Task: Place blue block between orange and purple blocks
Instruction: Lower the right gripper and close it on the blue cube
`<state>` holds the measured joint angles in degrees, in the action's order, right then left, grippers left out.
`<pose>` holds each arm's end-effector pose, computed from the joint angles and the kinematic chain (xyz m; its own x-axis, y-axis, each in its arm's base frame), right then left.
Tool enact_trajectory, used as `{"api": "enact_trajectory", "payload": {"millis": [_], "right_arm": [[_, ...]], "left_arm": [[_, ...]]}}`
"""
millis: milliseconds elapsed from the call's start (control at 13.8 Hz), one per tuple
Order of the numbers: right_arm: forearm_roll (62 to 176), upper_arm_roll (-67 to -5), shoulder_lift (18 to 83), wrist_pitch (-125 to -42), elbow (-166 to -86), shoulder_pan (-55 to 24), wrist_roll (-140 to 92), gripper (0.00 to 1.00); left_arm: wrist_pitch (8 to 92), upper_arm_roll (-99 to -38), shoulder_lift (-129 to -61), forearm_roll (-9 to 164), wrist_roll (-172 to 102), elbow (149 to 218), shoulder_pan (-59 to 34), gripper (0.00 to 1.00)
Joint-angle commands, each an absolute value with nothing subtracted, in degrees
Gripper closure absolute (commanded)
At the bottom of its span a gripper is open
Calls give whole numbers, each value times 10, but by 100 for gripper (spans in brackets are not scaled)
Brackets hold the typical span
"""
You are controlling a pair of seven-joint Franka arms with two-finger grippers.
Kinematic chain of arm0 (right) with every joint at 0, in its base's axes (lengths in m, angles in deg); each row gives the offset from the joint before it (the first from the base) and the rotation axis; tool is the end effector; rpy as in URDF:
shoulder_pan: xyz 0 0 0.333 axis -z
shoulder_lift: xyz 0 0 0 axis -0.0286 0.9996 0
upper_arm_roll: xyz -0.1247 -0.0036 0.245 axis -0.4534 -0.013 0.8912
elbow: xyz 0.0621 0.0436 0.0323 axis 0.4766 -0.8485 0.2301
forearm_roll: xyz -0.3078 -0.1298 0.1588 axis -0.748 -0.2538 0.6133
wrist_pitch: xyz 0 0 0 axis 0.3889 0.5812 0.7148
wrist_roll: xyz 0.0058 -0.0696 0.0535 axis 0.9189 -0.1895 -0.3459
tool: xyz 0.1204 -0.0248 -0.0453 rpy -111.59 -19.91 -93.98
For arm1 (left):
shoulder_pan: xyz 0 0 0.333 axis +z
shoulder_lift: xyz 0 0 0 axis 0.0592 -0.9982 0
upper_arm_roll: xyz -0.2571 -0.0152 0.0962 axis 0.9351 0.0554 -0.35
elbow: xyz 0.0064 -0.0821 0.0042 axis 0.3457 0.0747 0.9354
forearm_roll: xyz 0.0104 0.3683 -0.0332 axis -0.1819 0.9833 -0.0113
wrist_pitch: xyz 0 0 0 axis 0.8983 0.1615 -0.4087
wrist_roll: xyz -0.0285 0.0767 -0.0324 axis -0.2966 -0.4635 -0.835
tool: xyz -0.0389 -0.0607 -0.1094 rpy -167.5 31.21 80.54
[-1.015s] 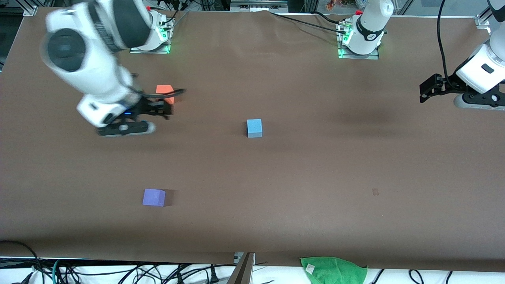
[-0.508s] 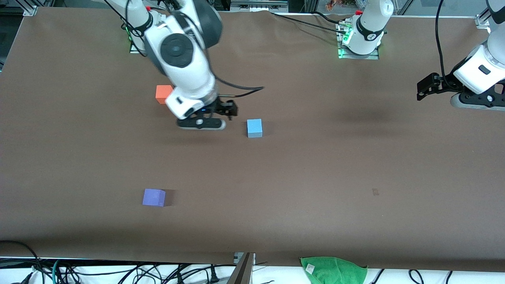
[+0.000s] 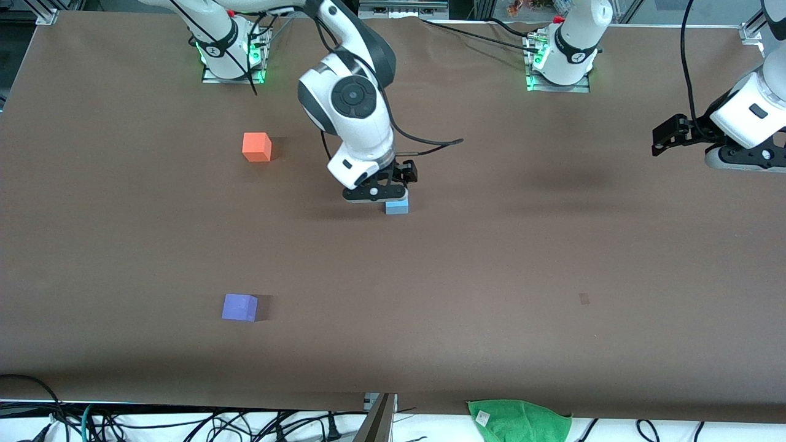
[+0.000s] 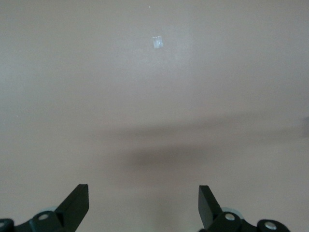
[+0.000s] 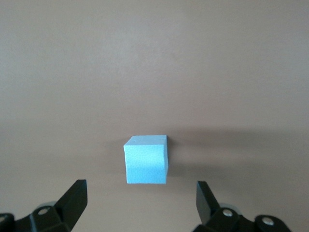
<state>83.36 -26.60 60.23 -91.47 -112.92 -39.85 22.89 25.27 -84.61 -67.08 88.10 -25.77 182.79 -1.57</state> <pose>0.4754 0.4757 0.2921 0.9994 0.0317 0.0132 0.0328 -0.9950 -0.0947 0.5158 -0.0010 0.5131 0.9953 -0.0532 -0.0814 -0.0554 -0.9982 -0.0245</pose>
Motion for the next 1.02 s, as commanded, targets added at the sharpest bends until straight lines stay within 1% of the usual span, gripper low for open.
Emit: {"api": "enact_trajectory", "payload": {"millis": [0,435,653,943], "right_arm": [[820,-272,633,-933,-1126,-419,232,0],[812,-276,686,-990,-1131,-440,242,0],[787,-277,700,-1009,-1131,-438,242,0],[783,-277,708,-1024,-1132,-438,242,0]], "left_arm": [[246,-845,-671,872,-251,1829,-8,0],[245,-845,-671,872,-251,1829,-8,0],[244,-844,-671,872,-251,1829,-8,0],[237,-844,-670,872,-251,1829,-8,0]]}}
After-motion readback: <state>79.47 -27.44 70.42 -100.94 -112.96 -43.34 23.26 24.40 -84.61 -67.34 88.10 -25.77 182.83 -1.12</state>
